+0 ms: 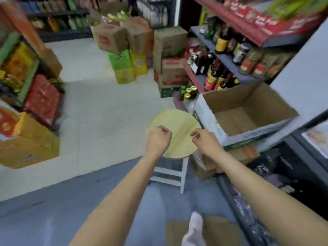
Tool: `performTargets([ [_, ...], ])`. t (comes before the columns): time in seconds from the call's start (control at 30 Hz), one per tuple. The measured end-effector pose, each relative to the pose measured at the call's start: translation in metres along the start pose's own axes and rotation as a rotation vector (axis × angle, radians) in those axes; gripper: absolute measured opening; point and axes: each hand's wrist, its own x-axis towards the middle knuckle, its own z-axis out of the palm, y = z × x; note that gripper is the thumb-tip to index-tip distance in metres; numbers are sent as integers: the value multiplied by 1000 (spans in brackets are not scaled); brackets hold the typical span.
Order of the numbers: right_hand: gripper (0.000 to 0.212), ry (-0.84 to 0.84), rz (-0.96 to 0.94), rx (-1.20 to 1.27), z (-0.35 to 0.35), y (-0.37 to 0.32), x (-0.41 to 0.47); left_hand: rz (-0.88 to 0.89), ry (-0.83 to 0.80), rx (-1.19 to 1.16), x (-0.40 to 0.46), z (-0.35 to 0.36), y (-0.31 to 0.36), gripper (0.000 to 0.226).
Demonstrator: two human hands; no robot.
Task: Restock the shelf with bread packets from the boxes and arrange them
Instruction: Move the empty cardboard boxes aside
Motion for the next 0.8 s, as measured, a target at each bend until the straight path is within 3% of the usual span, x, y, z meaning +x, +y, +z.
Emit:
performTargets([
  [0.13, 34, 71, 72, -74, -48, 90, 50, 115, -57, 320, 56, 102, 63, 23],
  [0.23, 44, 76, 96, -97, -65, 133, 85, 285, -177, 658, 96, 162, 92, 42],
  [0.4, 51, -180, 40, -94, -58, 155, 123, 401, -318, 1112, 148, 207, 102, 71],
  [0.5, 30, -224, -27, -265, -53, 156, 130, 392, -304, 1156, 168, 214, 110, 54],
  [0.6, 27, -130, -5, -284, -68, 160, 131, 473, -262, 1270, 176, 217, 127, 38],
  [0.8, 21, 64, -9, -310, -108, 149, 108, 680, -179, 1339, 168, 206, 172, 30],
])
